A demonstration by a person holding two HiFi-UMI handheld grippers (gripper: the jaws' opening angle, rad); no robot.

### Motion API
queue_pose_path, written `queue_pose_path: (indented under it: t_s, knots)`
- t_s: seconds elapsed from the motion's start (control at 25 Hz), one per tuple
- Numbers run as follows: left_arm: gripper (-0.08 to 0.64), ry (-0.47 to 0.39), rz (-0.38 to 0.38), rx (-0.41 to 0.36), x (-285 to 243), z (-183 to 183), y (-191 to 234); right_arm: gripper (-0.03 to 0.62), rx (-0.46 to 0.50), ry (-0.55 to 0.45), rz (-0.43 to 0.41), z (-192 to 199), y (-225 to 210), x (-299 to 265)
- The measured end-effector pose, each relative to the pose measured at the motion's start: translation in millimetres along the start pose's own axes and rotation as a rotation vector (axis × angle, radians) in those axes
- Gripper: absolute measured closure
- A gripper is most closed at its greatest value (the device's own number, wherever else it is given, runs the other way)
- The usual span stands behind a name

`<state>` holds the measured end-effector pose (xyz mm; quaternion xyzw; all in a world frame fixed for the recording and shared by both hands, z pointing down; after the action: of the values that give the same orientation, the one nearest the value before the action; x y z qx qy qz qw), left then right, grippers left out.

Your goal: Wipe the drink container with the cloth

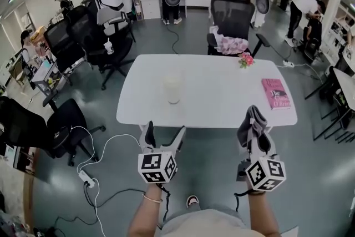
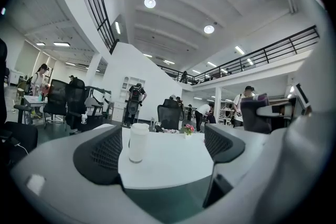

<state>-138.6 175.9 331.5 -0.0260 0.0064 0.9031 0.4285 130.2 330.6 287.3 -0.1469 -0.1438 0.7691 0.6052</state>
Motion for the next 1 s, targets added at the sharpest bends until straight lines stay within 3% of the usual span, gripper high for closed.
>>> queue_pose_path:
  t_s: [0.6,1.0]
  knots:
    - [0.078,0.043,-0.005,-0.009,-52.9,12.0,14.7,0.520,-0.031,0.048,0.023,14.6,-19.7,-68.1]
    - [0.078,0.046,-0.093,-0.015,-130.5,7.5,32.9,0.520,-0.034,0.087,-0.063,2.0,-36.3,-176.3]
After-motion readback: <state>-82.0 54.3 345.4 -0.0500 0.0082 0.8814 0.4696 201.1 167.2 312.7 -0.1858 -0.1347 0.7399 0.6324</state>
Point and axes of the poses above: the fingertips, and each gripper's own axes: x backward along the fingers, y to its left, z out of its underside, the point moved 4 cm from there along x, backward along the fingers, and after that the axes turned 10 degrees about -x, right-handed, at the moved point
